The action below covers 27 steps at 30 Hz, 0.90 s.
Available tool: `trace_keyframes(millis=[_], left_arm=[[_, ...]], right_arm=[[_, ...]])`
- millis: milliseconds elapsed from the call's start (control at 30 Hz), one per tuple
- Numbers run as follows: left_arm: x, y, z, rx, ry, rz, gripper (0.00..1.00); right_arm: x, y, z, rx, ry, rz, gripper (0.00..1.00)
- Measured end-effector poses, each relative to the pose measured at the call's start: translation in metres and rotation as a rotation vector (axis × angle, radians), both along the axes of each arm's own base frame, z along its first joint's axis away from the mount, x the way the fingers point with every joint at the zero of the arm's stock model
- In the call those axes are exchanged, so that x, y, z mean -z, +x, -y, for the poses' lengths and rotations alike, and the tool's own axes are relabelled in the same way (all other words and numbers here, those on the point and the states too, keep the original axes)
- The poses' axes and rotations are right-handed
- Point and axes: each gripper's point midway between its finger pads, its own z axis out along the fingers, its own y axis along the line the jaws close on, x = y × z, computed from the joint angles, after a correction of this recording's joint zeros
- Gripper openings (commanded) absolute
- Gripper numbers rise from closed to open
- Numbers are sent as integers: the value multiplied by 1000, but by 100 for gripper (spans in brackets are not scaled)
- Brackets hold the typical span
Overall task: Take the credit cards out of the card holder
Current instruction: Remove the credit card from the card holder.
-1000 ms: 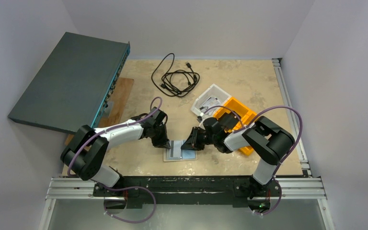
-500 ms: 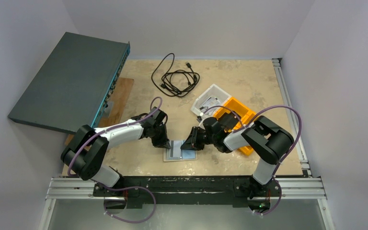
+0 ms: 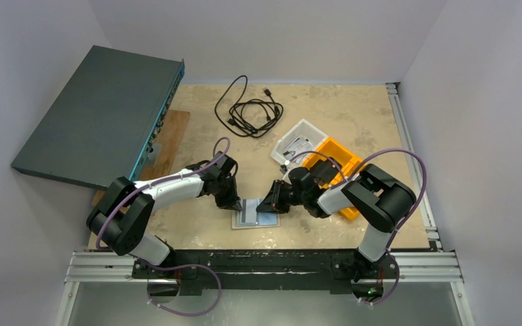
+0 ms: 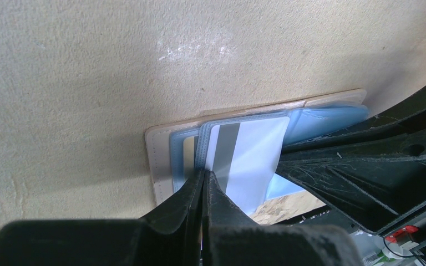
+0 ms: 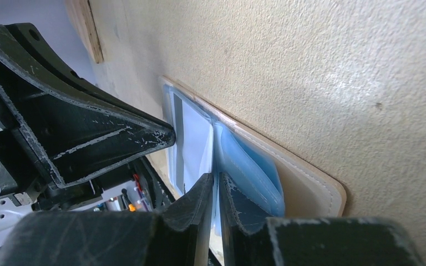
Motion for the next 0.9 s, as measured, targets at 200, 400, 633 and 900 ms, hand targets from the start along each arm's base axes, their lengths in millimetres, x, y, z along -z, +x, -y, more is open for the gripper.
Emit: trace_keyframes(millis=[200, 400, 633, 900], left_arm=[[0, 0, 0, 0, 0, 0, 0], [0, 0, 0, 0, 0, 0, 0], [1, 0, 0, 0, 2, -2, 0], [2, 0, 0, 0, 2, -6, 0]], right_arm=[[0, 0, 1, 10, 12, -1, 15], [-1, 0, 1, 17, 28, 0, 15], [-1, 0, 1, 24, 48, -4, 14], [-4, -3, 5, 35, 87, -13, 14]])
